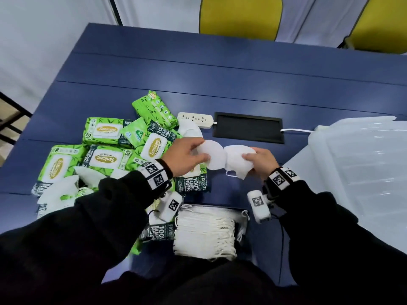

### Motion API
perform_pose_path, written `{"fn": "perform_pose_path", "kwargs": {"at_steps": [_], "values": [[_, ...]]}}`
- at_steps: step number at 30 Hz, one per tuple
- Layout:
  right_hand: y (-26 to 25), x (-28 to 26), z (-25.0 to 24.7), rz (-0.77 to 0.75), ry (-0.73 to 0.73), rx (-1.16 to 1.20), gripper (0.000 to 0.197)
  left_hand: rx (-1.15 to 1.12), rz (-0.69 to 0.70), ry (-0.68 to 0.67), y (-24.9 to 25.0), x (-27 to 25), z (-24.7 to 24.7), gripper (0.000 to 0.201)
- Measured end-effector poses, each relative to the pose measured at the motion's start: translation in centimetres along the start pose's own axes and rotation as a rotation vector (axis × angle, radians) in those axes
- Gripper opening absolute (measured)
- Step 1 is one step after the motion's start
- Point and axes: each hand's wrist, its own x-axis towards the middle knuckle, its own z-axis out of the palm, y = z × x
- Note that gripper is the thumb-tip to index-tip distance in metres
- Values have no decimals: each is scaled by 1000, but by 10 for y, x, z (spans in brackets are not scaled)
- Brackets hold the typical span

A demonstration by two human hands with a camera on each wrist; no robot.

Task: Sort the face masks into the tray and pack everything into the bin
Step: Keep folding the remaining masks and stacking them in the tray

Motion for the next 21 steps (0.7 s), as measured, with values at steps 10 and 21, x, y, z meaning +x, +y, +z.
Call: {"fn": "perform_pose_path", "kwargs": {"at_steps": [10, 21], "values": [[-9, -117, 48, 154, -250, 697, 38, -954, -104, 98, 42, -124, -13, 28], [2, -185, 105, 160, -389, 654, 58, -777, -224, 271, 14, -182, -12, 19]]}}
